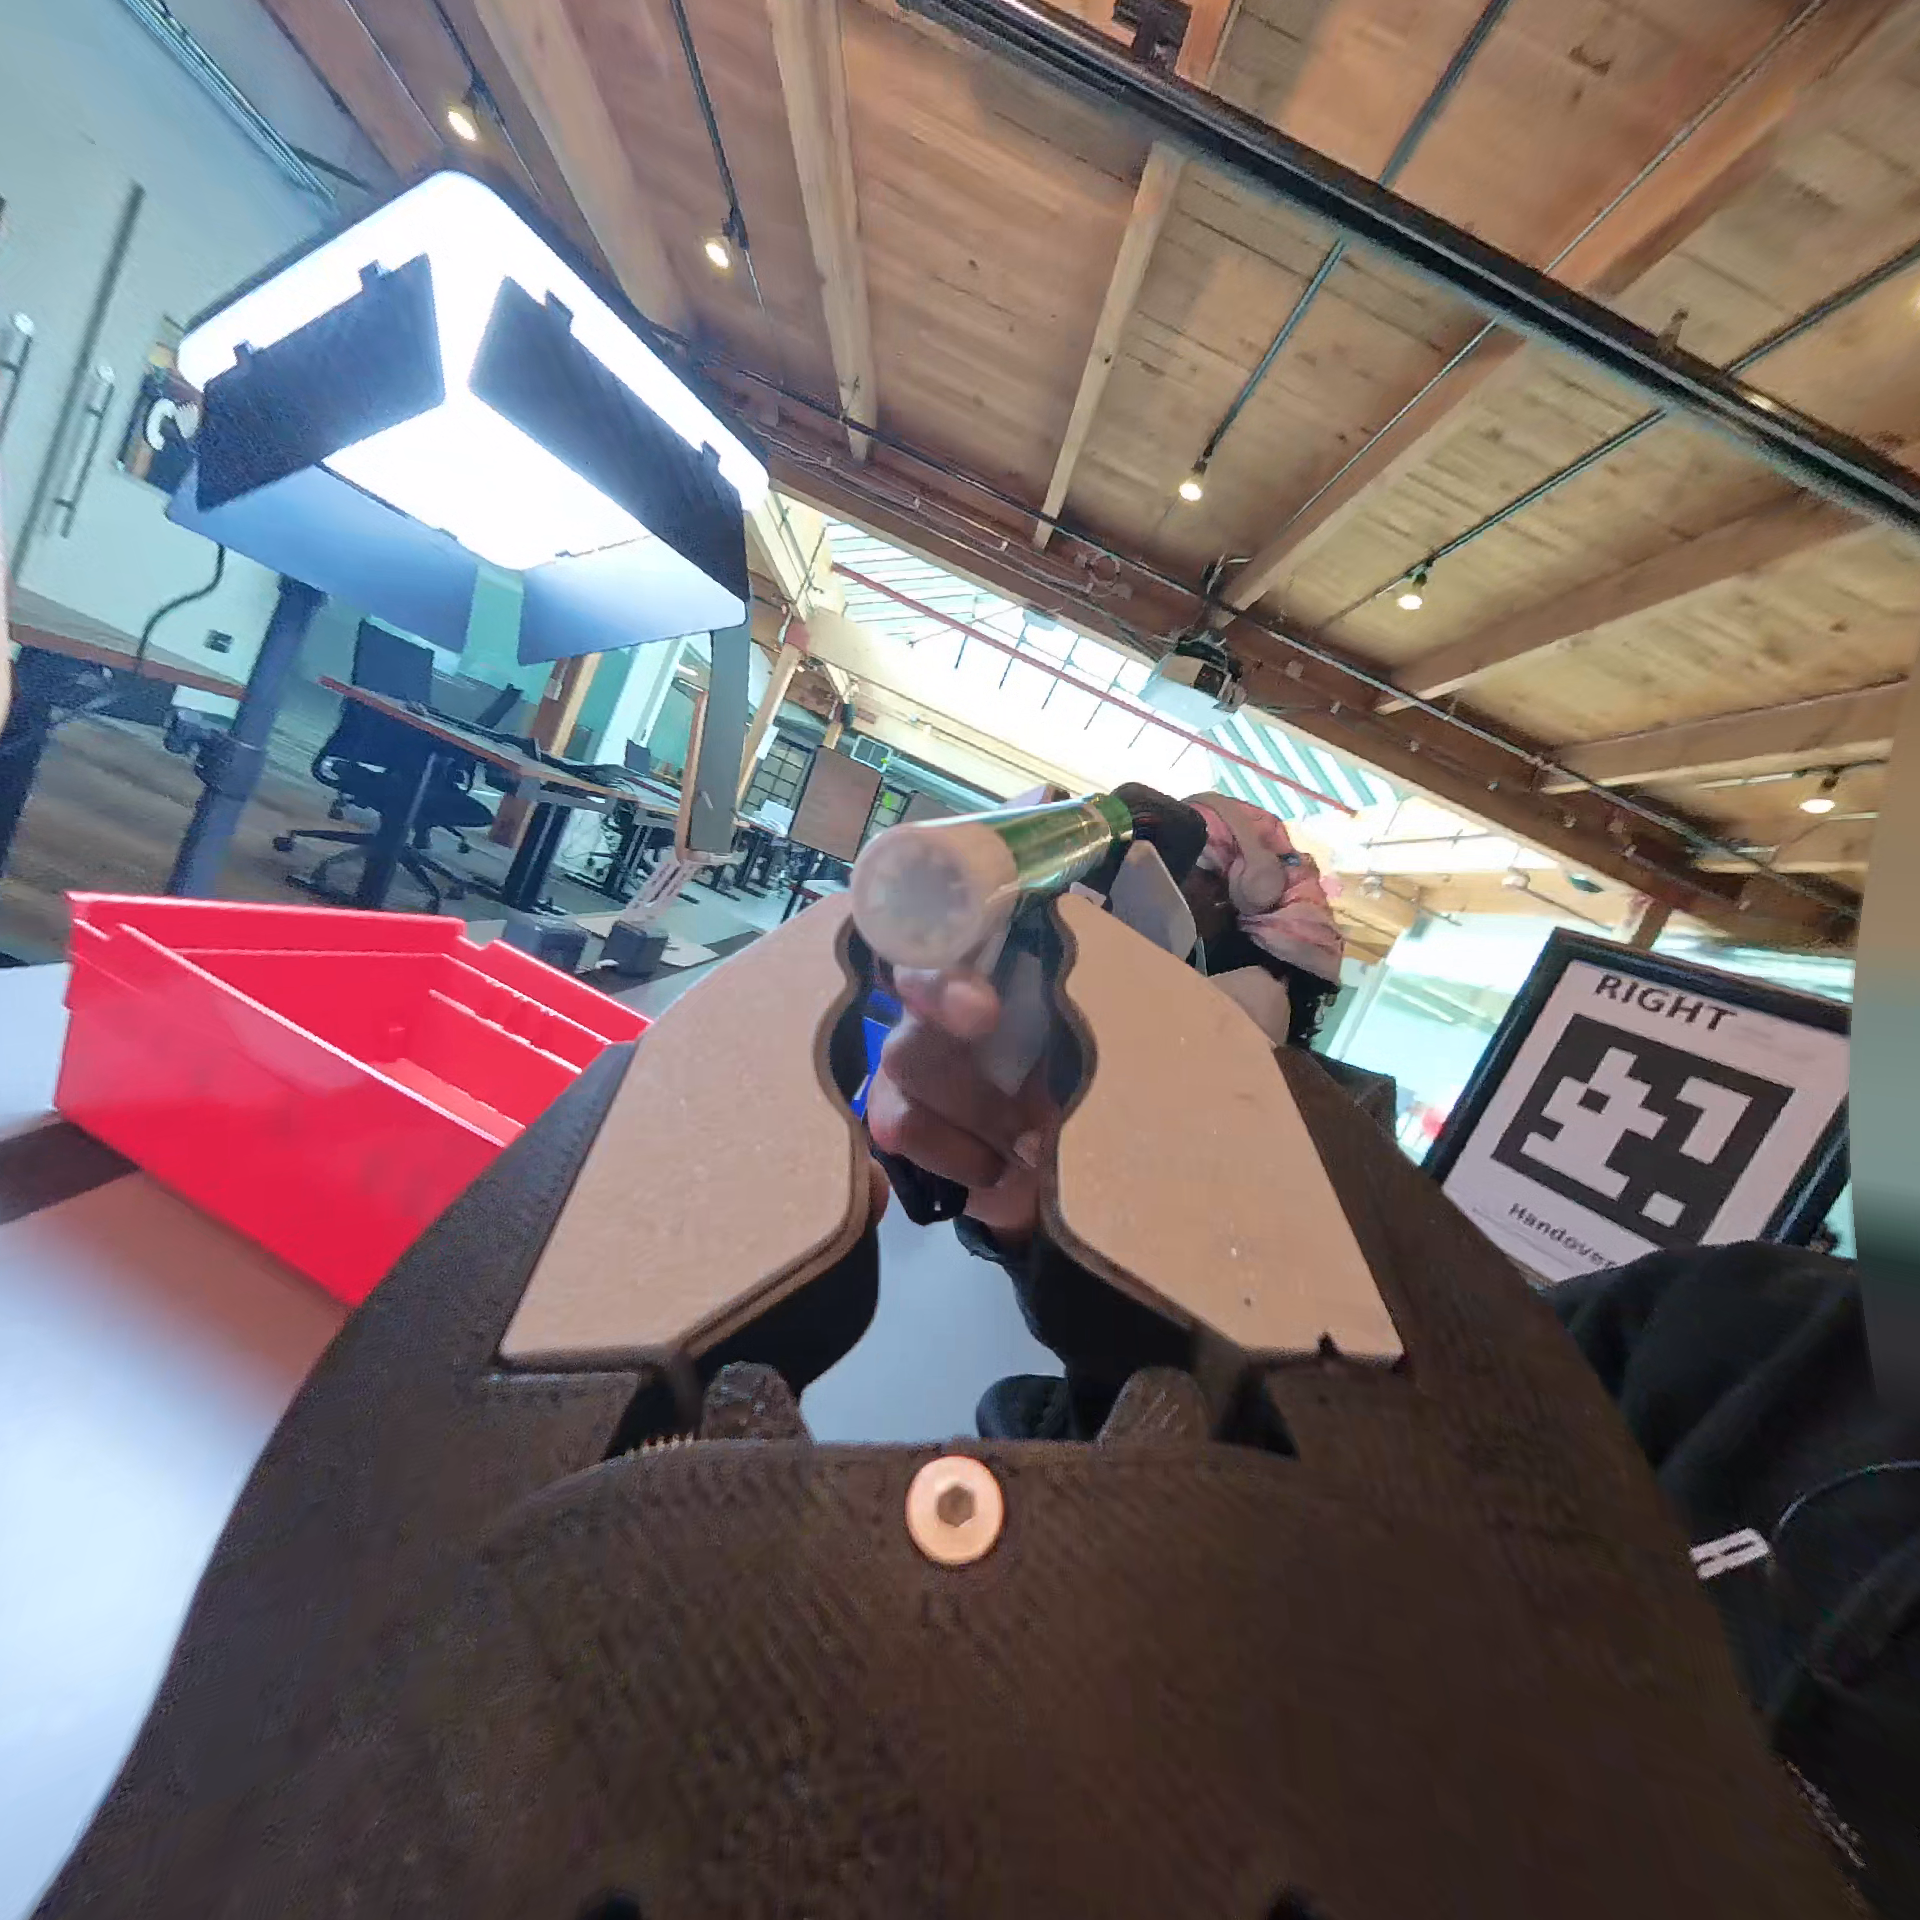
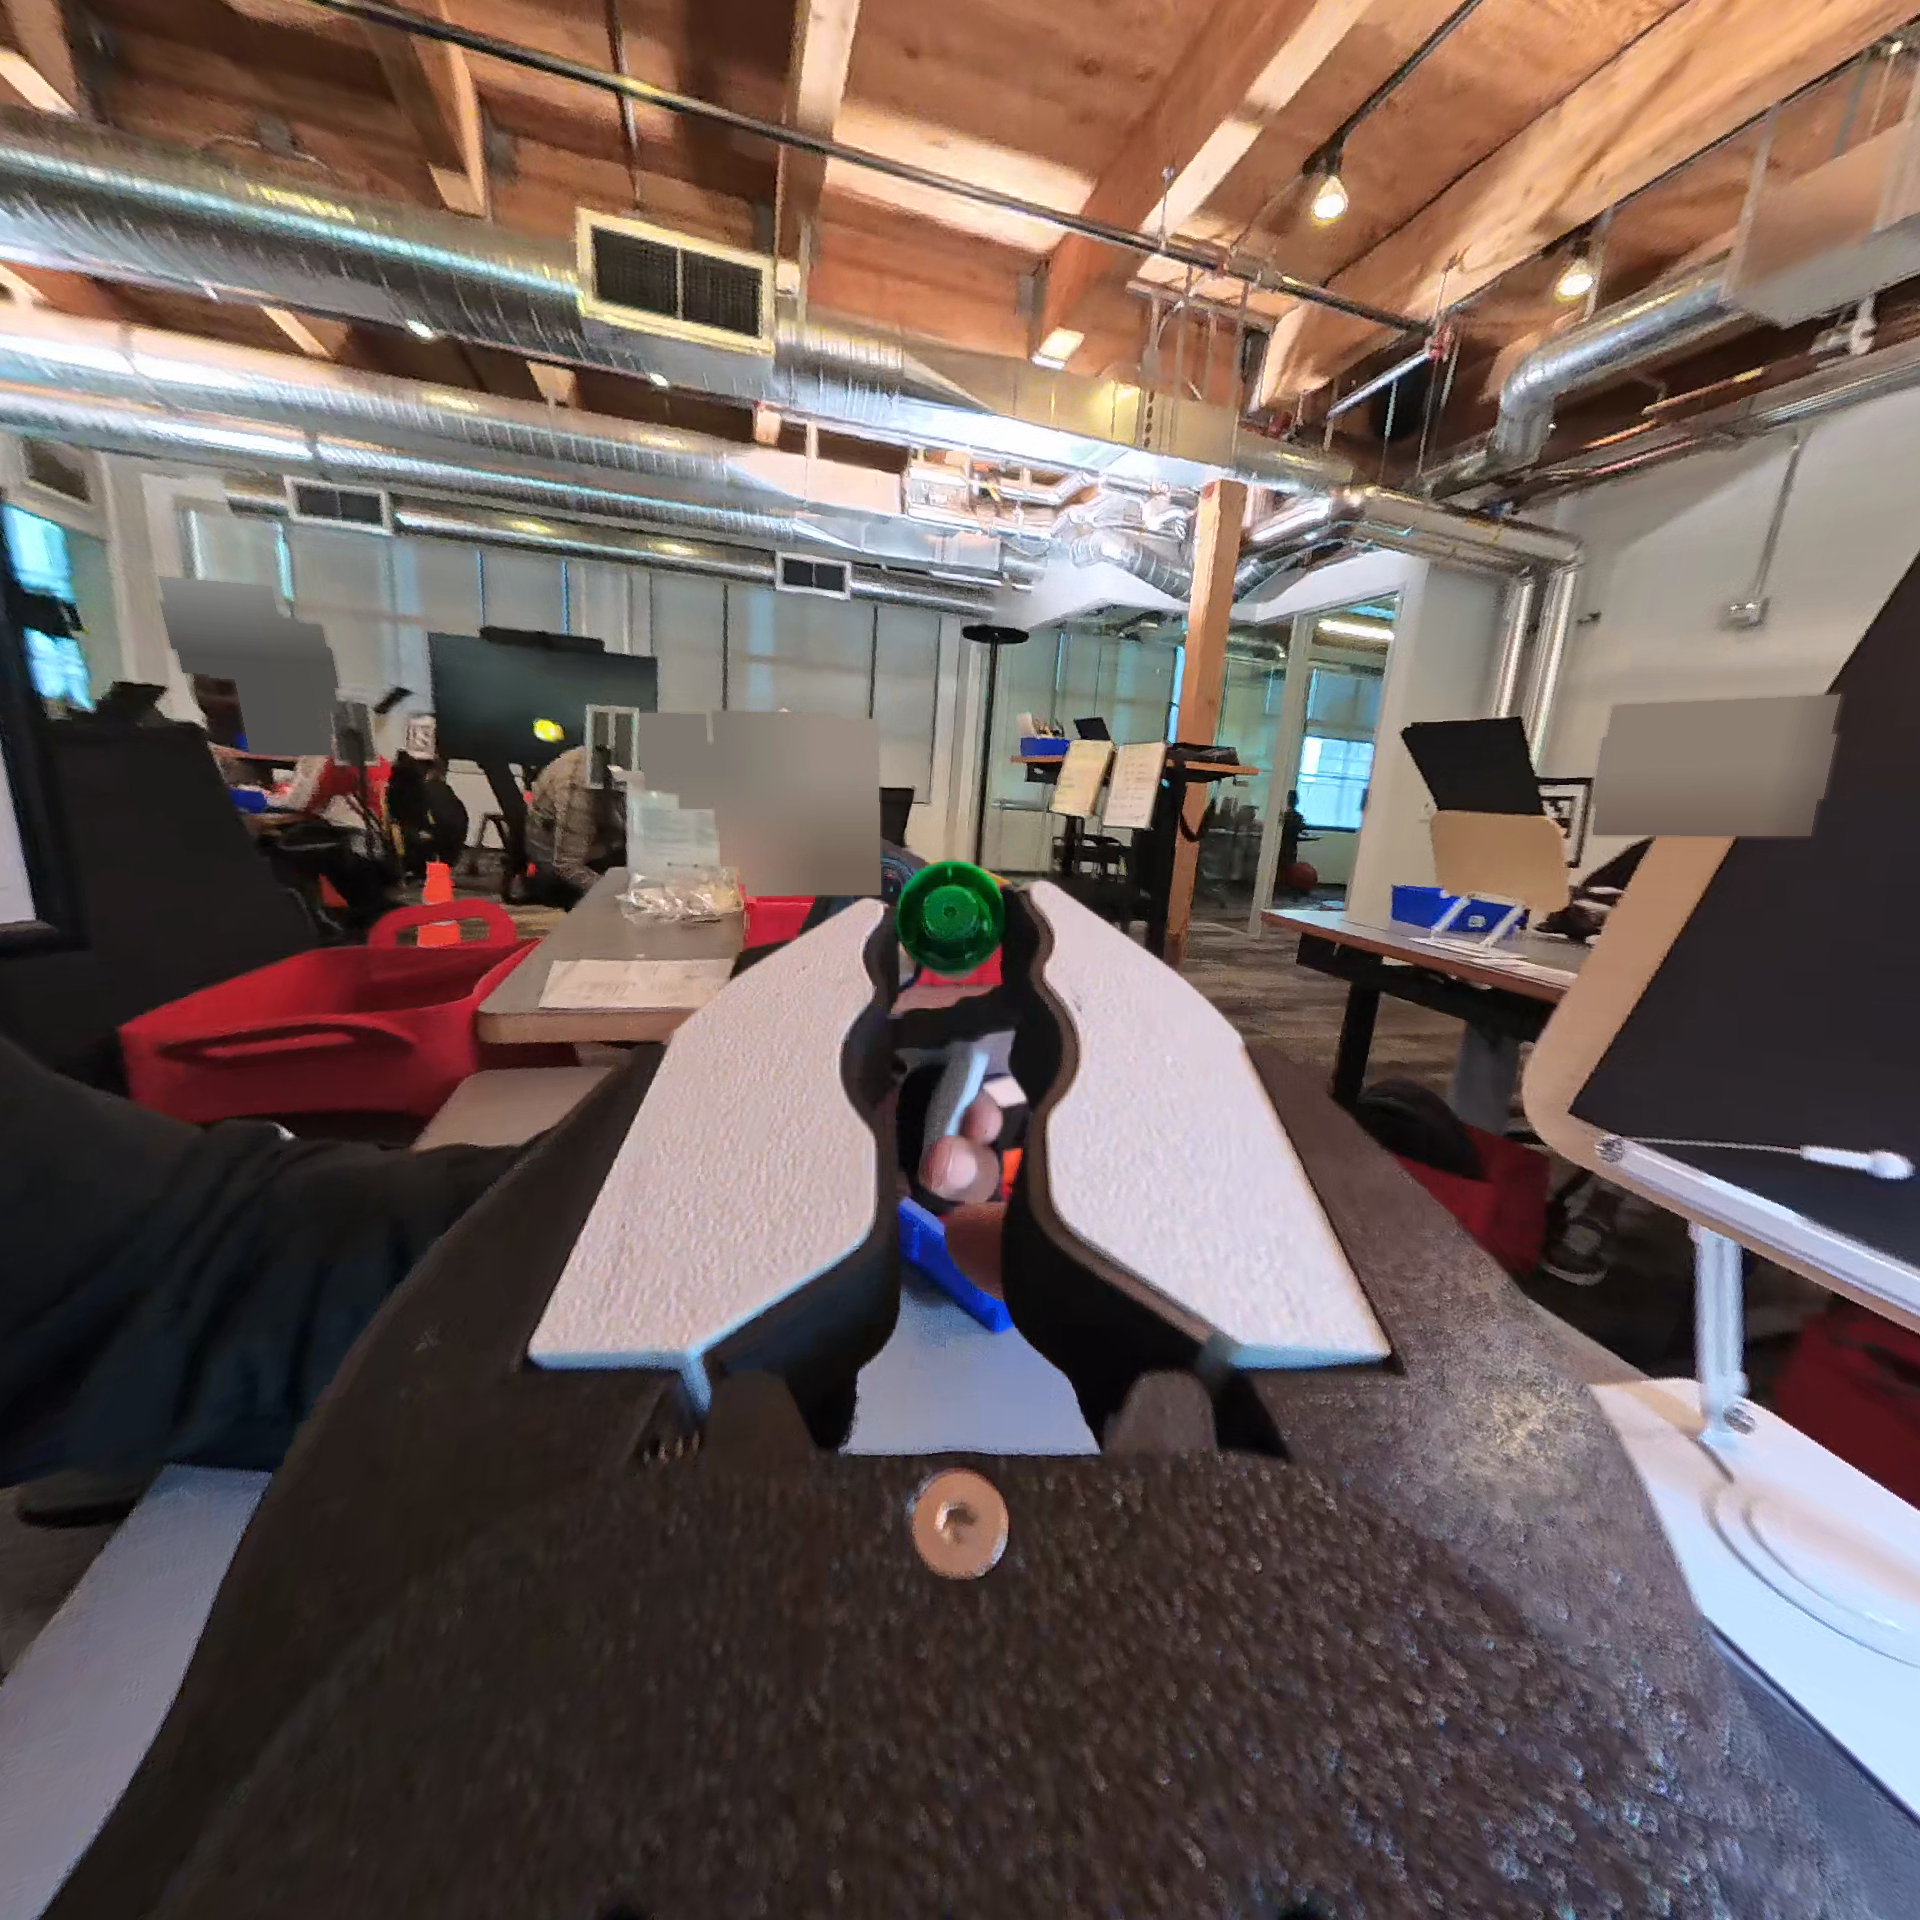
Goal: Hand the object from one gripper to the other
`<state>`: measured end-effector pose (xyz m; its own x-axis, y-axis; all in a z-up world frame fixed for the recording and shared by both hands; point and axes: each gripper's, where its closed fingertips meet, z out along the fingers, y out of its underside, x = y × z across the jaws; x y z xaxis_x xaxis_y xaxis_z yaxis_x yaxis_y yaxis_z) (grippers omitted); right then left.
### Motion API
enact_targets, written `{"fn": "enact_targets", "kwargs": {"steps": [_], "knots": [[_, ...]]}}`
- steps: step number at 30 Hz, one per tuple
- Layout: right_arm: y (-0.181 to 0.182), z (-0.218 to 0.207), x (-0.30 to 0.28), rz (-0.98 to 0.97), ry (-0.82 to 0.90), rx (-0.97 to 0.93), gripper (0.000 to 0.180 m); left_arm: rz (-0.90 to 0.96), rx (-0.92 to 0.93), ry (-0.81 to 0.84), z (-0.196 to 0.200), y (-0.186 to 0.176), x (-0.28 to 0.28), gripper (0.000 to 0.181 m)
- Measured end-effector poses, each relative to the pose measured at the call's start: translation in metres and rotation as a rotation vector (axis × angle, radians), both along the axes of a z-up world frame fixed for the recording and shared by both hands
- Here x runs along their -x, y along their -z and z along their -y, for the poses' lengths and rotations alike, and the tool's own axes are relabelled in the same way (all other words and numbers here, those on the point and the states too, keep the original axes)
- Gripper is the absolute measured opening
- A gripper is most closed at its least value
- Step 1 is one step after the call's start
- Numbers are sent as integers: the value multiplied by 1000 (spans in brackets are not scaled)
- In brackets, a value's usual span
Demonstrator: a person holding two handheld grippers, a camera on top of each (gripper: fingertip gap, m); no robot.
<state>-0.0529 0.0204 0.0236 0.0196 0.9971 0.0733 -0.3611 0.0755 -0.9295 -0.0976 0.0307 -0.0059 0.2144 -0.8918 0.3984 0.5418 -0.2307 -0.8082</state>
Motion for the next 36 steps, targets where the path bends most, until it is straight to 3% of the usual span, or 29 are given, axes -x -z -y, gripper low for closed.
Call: {"fn": "enact_targets", "kwargs": {"steps": [6,13,20,24,26,31,36], "knots": [[23,-6,12,94,-29,30,19,29,-63,-69,4,-14,12,12],[42,-3,23,156,-87,60,19,-16,-80,-90,3,-11,11,30],[70,-1,33,309,-102,16,19,-87,-138,-162,3,-11,10,21],[93,-13,39,471,20,-57,21,-324,-205,-265,-1,1,5,21],[97,-19,36,532,70,-94,35,-484,-248,-337,-4,9,4,21],[76,-18,22,536,101,-114,43,-990,-391,-546,-19,45,8,20],[82,-7,25,629,141,-228,43,-1236,-460,-528,-24,83,-11,20]]}}
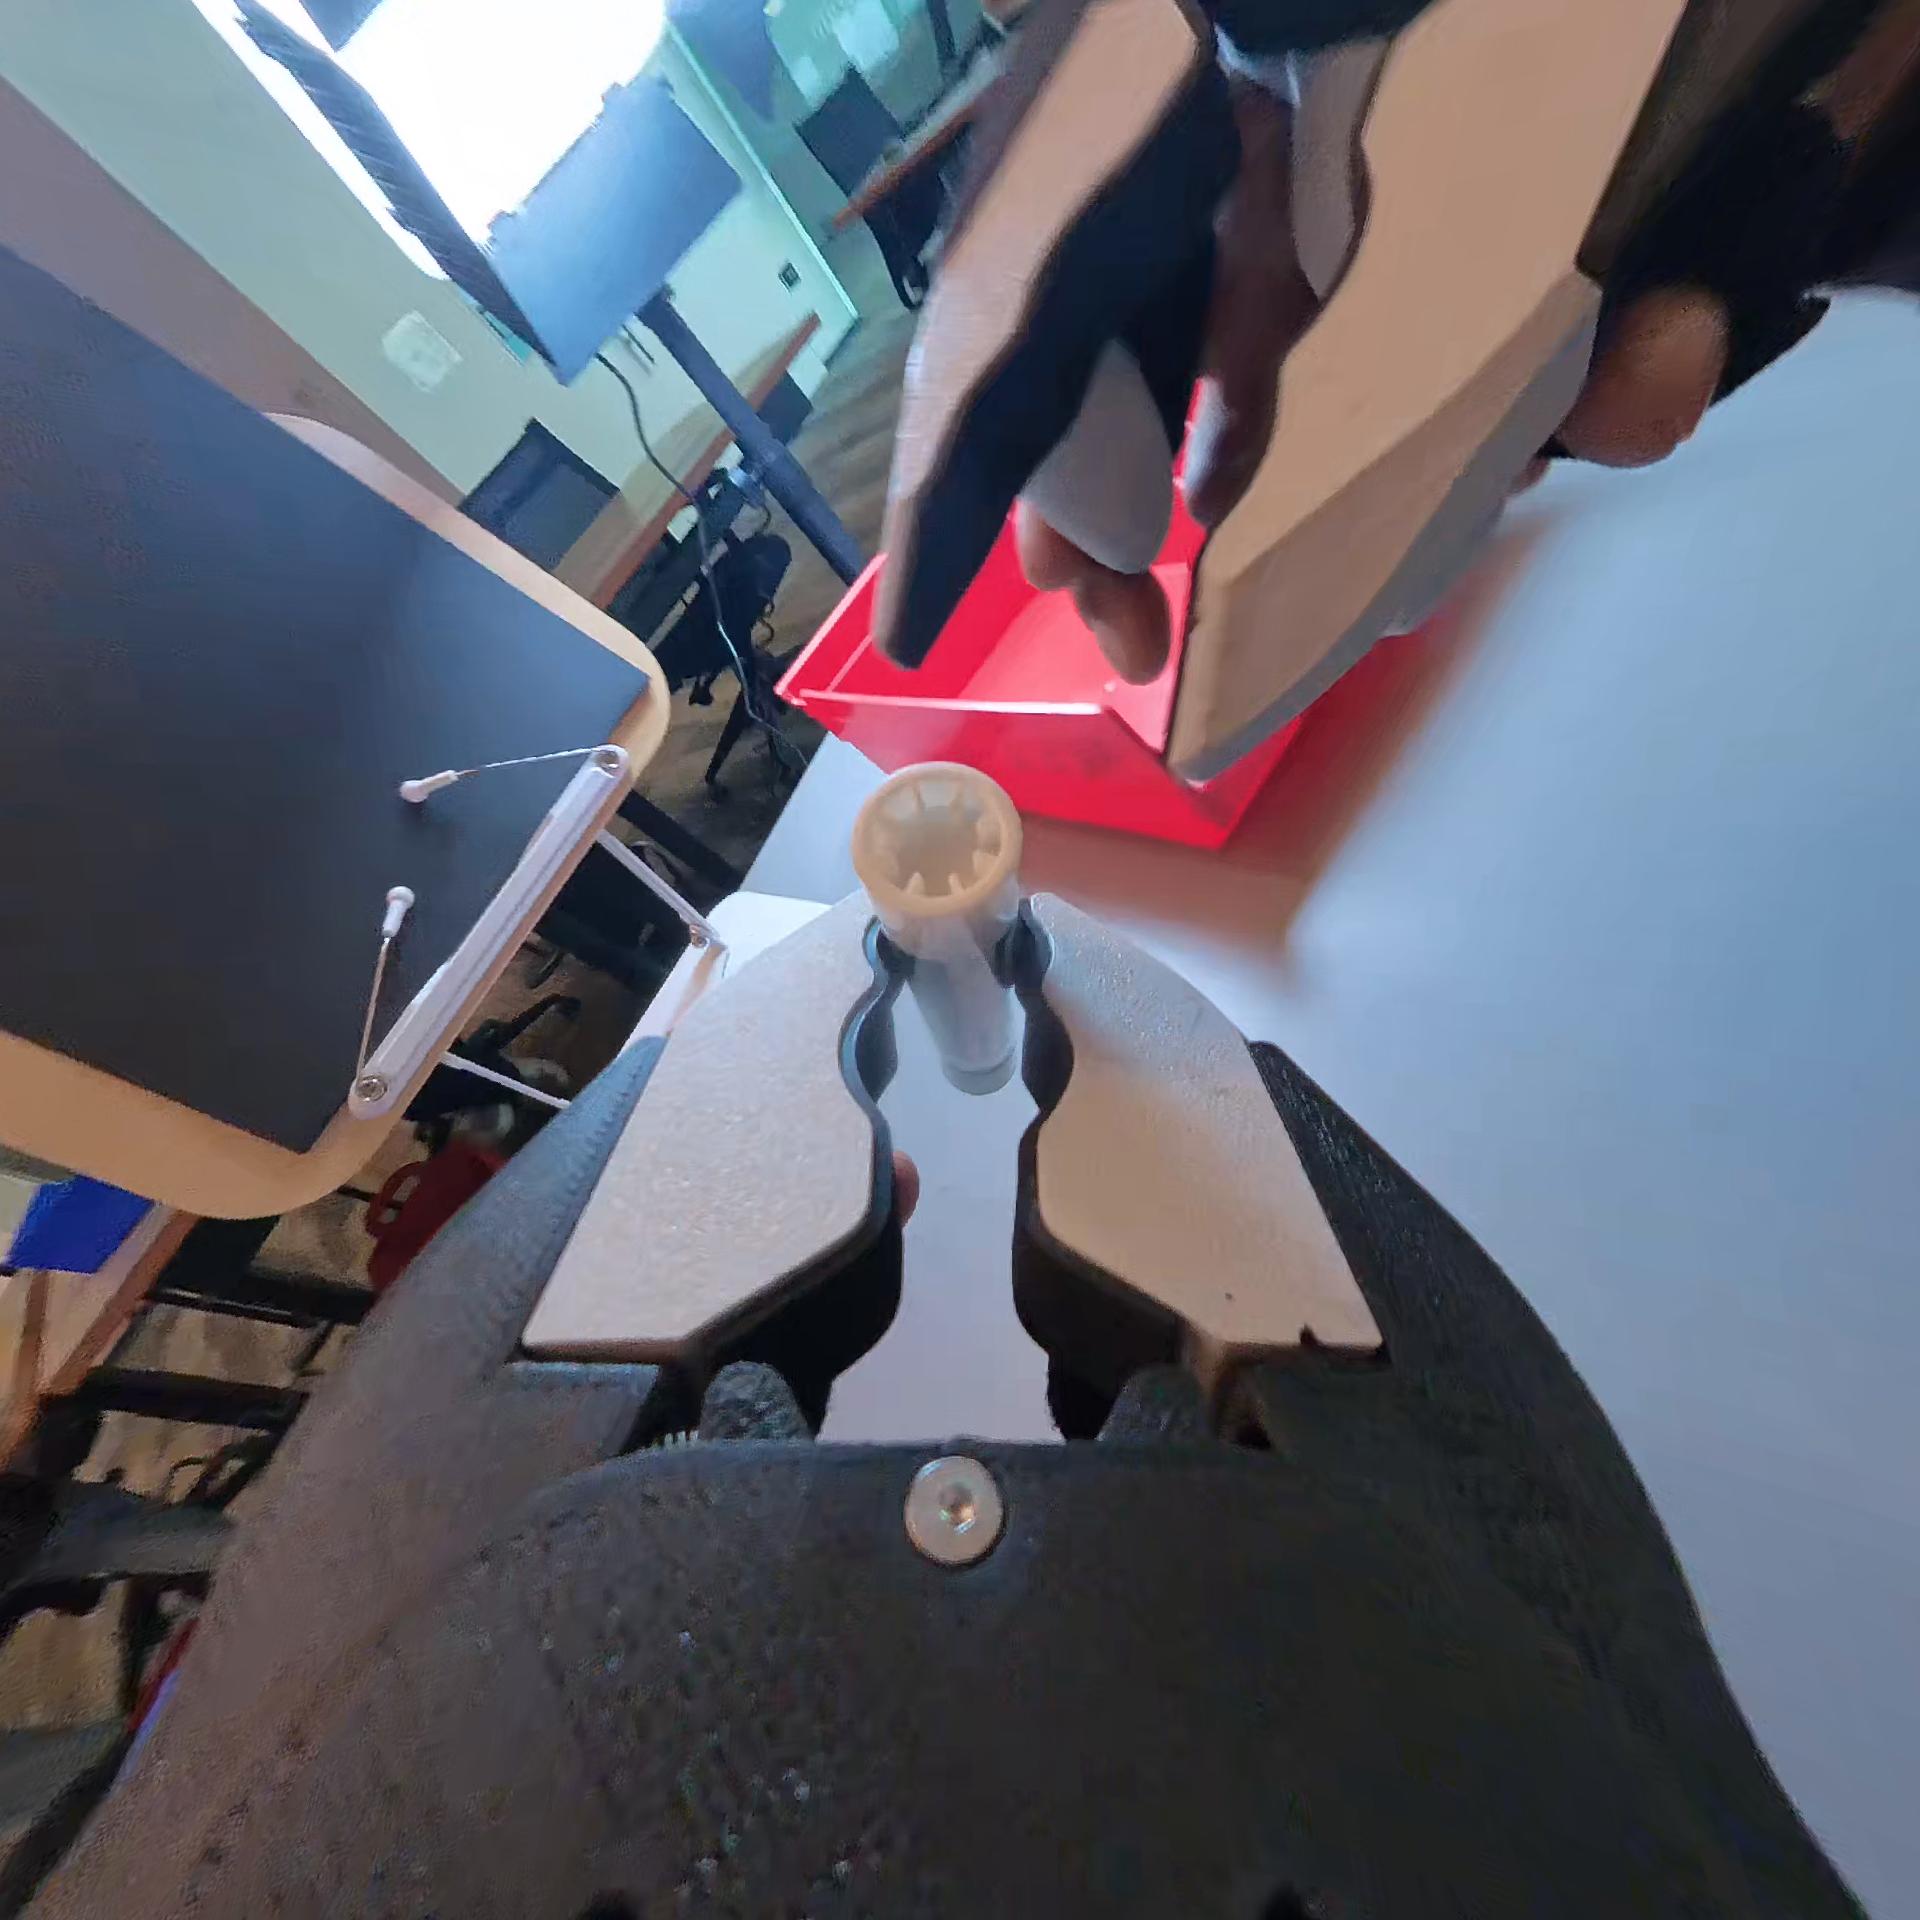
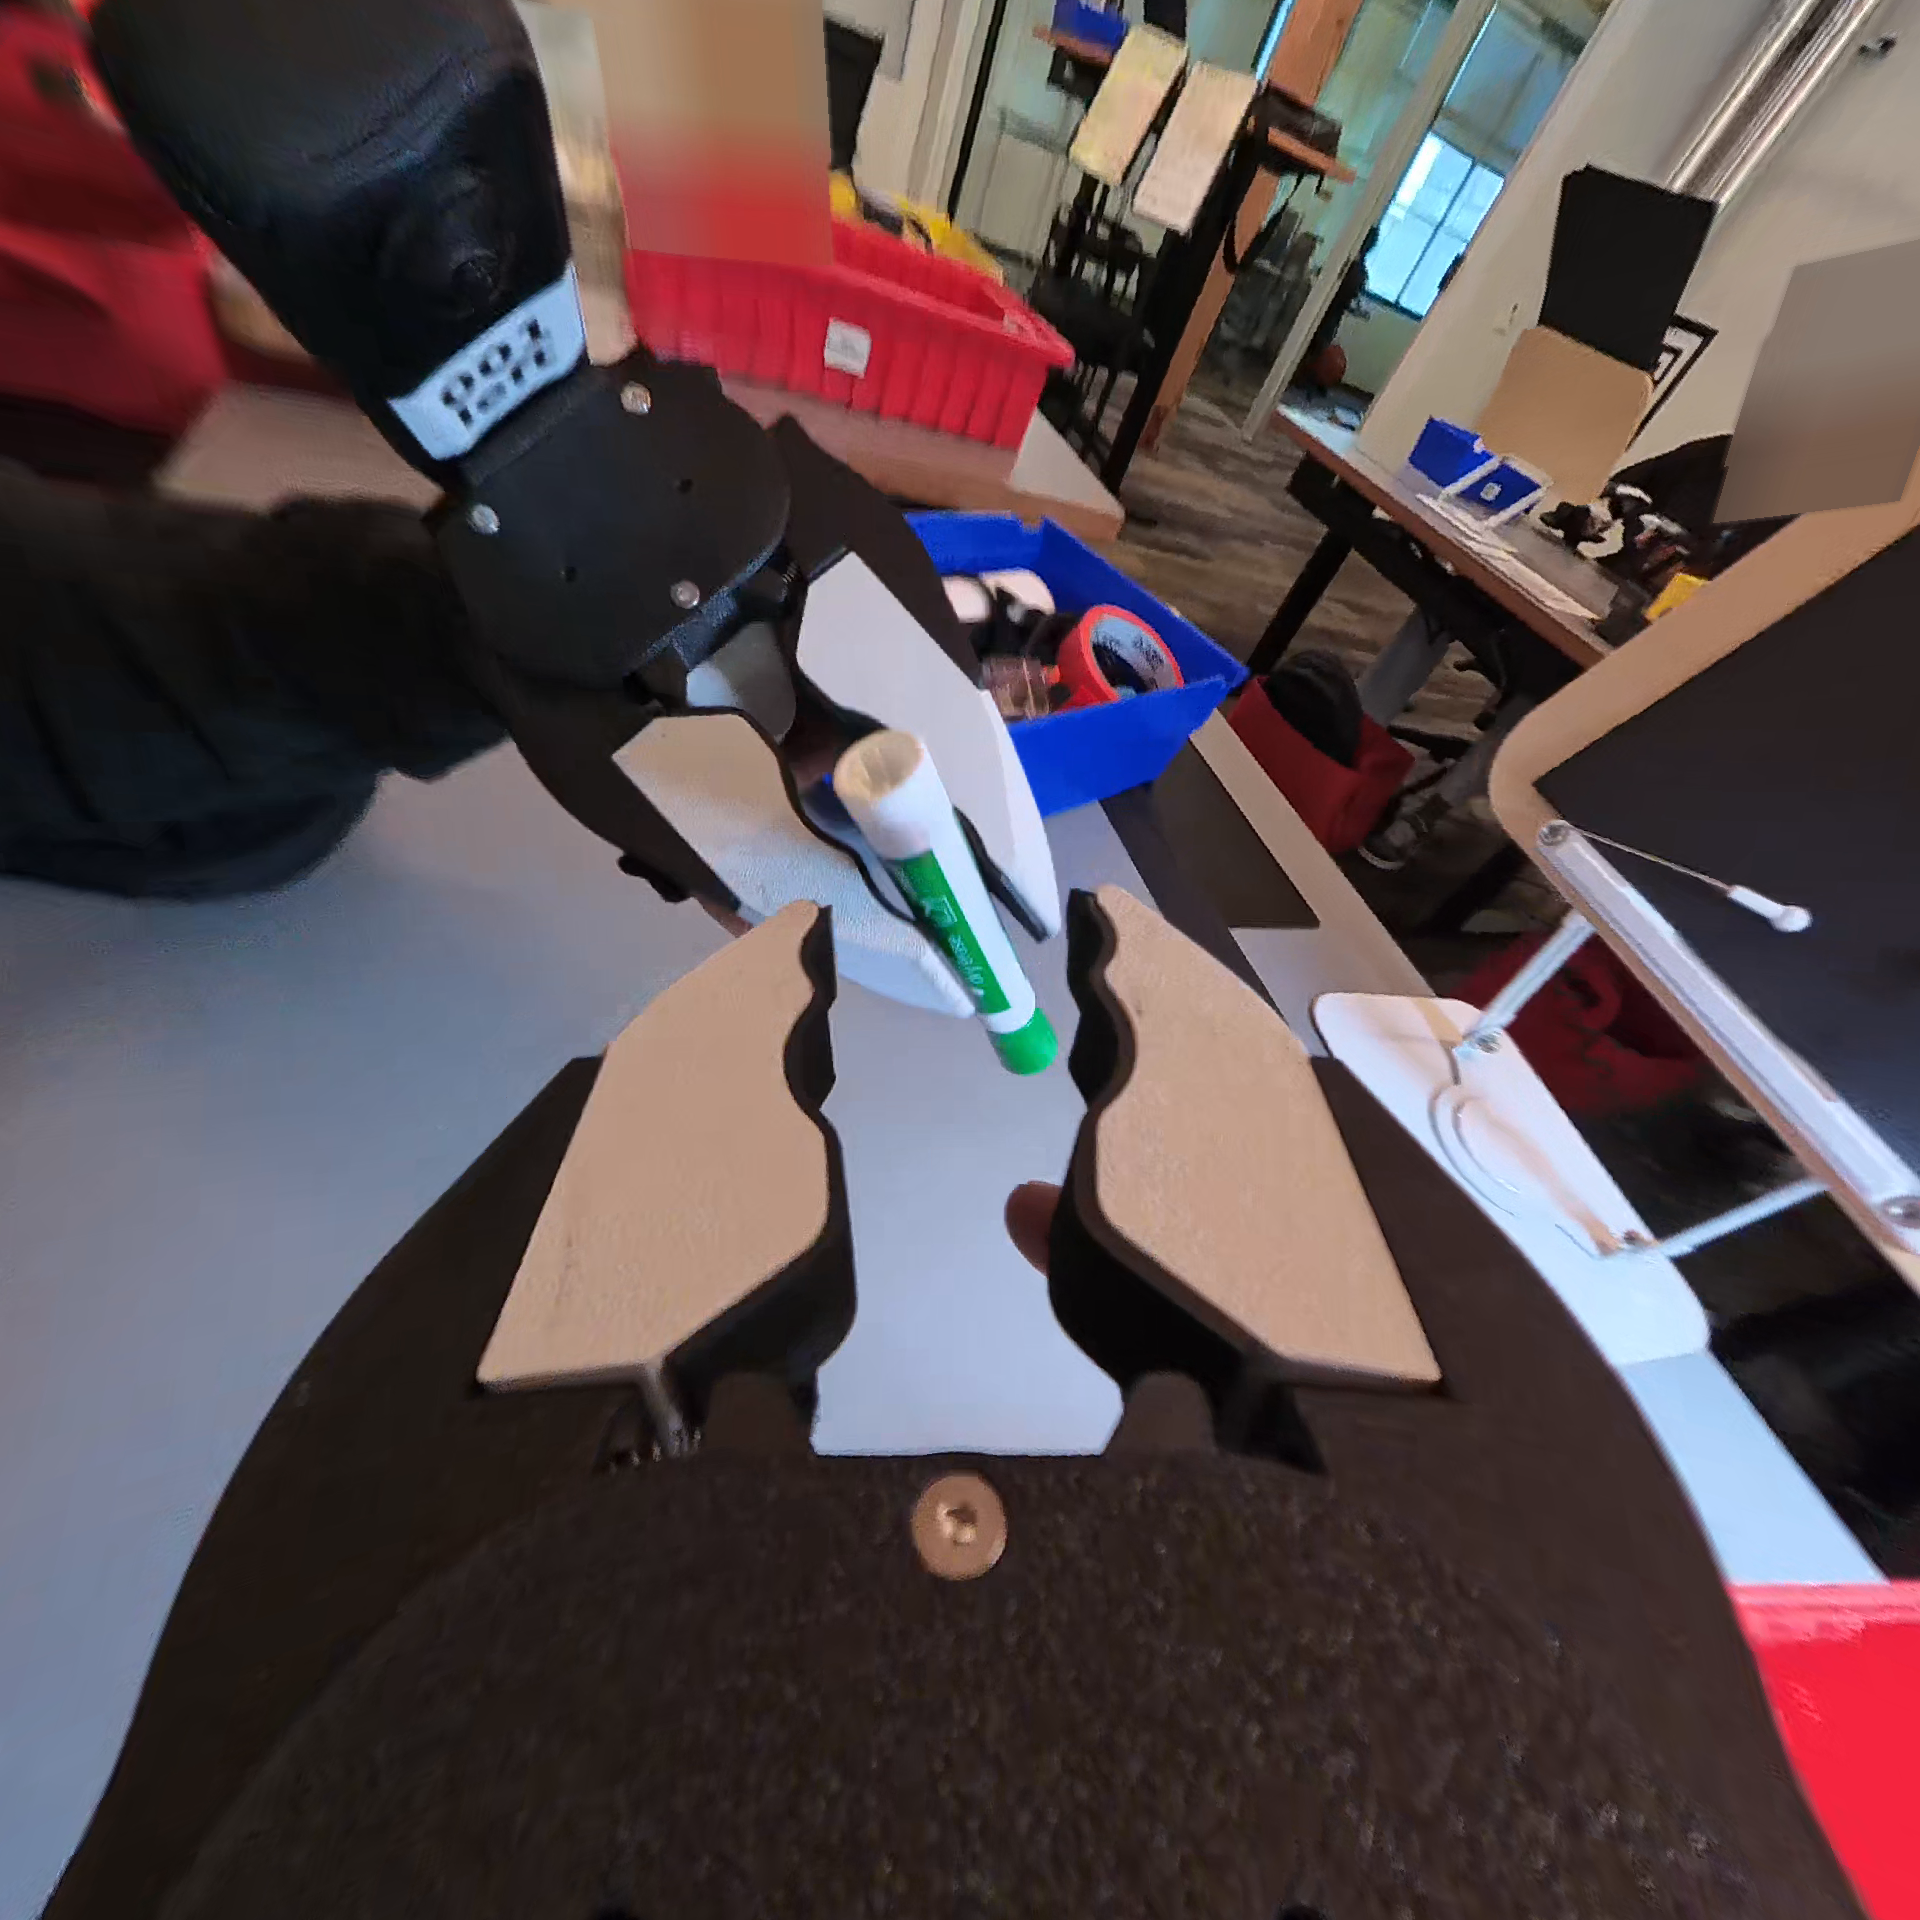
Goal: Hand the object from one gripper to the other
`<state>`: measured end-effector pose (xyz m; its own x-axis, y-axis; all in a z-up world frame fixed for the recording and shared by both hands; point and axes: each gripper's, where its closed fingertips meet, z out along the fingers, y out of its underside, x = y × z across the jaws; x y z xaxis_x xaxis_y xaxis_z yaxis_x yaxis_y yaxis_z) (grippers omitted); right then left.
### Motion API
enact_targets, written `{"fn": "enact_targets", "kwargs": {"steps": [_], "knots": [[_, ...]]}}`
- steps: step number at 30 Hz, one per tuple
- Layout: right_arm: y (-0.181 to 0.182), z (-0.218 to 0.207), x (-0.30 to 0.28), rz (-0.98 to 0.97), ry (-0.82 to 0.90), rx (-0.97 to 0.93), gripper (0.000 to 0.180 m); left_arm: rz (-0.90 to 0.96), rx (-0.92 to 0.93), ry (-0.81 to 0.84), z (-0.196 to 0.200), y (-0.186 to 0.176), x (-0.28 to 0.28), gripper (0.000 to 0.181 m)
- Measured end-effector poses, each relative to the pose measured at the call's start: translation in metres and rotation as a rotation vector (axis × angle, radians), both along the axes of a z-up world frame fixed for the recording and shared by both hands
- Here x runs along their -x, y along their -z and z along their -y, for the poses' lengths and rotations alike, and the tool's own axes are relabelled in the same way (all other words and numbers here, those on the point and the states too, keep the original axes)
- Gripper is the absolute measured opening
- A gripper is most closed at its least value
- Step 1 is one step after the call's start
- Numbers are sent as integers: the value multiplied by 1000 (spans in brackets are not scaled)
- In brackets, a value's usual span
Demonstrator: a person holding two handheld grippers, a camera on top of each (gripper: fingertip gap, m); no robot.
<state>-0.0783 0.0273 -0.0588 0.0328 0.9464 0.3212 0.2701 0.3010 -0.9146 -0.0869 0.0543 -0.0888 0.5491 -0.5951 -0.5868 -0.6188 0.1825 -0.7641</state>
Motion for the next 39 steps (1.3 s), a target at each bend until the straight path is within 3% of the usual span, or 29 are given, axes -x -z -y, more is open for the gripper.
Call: {"fn": "enact_targets", "kwargs": {"steps": [5,7,9,11,16,18,23,25,33,39], "knots": [[20,-2,3,103,22,-117,1,-157,-18,-12,-1,21,-6,20],[26,-3,3,140,26,-111,3,-176,-20,-10,-1,23,-7,20],[32,-5,1,184,34,-123,27,-179,-18,-12,-2,24,-7,20],[33,-3,1,190,22,-97,39,-187,-18,-22,-4,26,-4,20],[43,-5,1,246,37,-142,35,-230,-41,-23,-3,28,-4,20],[49,-6,2,266,36,-184,2,-228,-34,-5,0,28,-9,20],[41,-6,1,230,31,-183,0,-233,-39,-16,-2,27,-4,20],[36,-8,-2,208,40,-185,2,-233,-36,-26,-4,28,-1,20],[39,-8,-6,260,43,-195,44,-284,-65,-45,-8,32,2,20],[41,-5,2,238,35,-214,39,-328,-77,-46,-7,33,2,20]]}}
